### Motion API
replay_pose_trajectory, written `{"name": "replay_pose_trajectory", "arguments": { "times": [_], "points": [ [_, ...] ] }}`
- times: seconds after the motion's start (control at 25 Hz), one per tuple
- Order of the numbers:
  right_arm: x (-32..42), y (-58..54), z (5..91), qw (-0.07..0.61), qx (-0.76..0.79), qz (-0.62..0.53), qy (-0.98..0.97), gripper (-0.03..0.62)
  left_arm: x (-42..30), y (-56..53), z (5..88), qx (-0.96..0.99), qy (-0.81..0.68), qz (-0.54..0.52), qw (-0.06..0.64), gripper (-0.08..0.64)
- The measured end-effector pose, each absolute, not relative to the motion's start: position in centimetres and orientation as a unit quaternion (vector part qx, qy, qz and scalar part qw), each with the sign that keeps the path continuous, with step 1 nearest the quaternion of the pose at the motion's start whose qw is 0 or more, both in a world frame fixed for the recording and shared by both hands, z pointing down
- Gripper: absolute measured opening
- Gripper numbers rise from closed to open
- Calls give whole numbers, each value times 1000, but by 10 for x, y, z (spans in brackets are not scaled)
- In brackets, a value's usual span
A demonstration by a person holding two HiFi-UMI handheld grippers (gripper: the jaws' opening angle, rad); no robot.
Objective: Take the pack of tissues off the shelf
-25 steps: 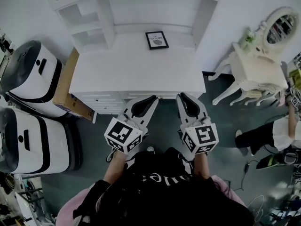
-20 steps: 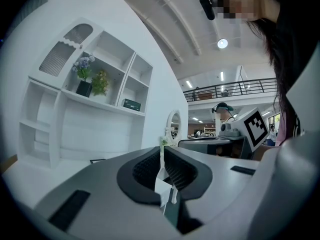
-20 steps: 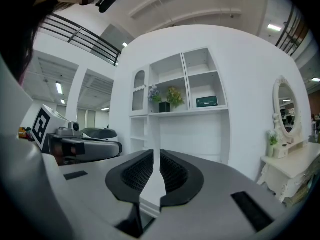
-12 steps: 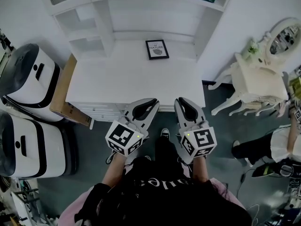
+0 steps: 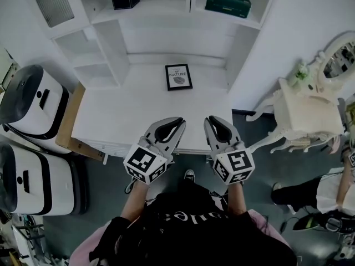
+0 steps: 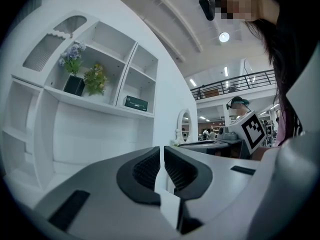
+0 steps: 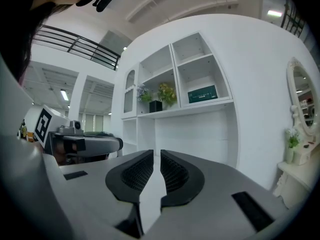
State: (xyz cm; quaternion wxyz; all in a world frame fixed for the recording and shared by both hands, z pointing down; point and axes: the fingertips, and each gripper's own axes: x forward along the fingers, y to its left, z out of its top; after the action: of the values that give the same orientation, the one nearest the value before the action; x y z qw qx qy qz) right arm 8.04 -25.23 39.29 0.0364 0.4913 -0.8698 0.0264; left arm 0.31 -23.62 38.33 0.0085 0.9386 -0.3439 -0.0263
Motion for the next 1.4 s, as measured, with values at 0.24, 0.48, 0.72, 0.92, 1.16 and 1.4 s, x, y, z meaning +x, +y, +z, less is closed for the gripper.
{"name": "replay_pose_trajectory", "arguments": {
  "times": [0.24, 0.48, 0.72, 0.92, 1.16, 1.4],
  "points": [
    [120, -300, 383, 26, 477, 23, -878, 69, 45, -288, 367, 937, -349, -23, -9, 23],
    [151, -339, 369, 16, 472, 7, -881, 69, 73, -332, 346, 935, -352, -18, -31, 23],
    [177, -380, 340, -2, 484, -20, -875, 69, 90, -376, 314, 935, -349, -10, -66, 23],
    [188, -411, 310, -8, 496, -52, -867, 71, 93, -412, 277, 933, -346, -19, -97, 23],
    [191, -450, 274, -8, 511, -86, -855, 71, 95, -458, 244, 936, -335, -35, -100, 25],
    [197, -482, 238, -35, 520, -103, -847, 74, 98, -495, 219, 938, -331, -50, -93, 54]
  ]
}}
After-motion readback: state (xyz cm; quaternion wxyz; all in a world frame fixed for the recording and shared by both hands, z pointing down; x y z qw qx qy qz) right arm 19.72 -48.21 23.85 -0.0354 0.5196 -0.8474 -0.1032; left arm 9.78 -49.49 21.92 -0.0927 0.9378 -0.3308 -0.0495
